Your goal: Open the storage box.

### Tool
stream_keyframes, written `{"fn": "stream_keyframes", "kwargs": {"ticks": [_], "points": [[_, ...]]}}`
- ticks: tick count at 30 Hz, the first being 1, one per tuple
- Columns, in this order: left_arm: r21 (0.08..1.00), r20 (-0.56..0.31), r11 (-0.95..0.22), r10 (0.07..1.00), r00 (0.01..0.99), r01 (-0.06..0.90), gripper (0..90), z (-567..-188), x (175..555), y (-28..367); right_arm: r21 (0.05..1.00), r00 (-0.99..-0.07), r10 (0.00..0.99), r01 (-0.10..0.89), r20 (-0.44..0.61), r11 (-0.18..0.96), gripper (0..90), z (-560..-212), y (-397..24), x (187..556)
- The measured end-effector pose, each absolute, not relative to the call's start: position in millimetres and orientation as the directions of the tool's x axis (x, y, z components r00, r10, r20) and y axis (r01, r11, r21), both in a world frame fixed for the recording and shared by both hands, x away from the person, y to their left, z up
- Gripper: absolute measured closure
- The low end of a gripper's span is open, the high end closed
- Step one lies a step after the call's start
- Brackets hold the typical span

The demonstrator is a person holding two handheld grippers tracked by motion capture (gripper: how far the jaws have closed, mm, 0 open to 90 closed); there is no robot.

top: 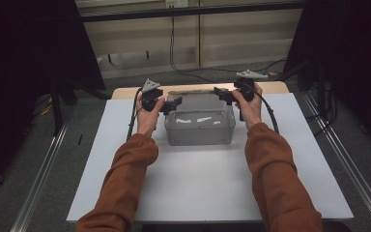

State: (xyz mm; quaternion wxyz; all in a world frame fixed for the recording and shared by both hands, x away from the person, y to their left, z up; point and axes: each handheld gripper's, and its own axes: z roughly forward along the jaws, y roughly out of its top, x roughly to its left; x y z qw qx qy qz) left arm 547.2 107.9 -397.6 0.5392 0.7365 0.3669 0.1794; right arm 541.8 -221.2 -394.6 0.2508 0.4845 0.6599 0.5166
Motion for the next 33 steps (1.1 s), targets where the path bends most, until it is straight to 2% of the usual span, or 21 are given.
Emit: {"fn": "stream_keyframes", "kwargs": {"ticks": [8,16,23,33], "points": [[0.938,-0.132,-0.128,0.727,0.674,0.322,5.2,-399,529,109,0.944,-0.415,0.901,0.328,0.127,0.018,3.8,-390,-221,521],[0.946,-0.085,-0.156,0.728,0.68,0.285,5.5,-398,509,108,0.954,-0.412,0.905,0.299,0.11,0.02,2.7,-388,-224,499],[0.96,-0.085,-0.135,0.694,0.715,0.246,4.5,-394,489,108,0.966,-0.44,0.893,0.258,0.089,0.031,2.0,-382,-225,480],[0.967,-0.058,-0.132,0.713,0.699,0.216,3.9,-390,462,118,0.97,-0.442,0.895,0.237,0.061,0.051,2.5,-387,-228,454]]}}
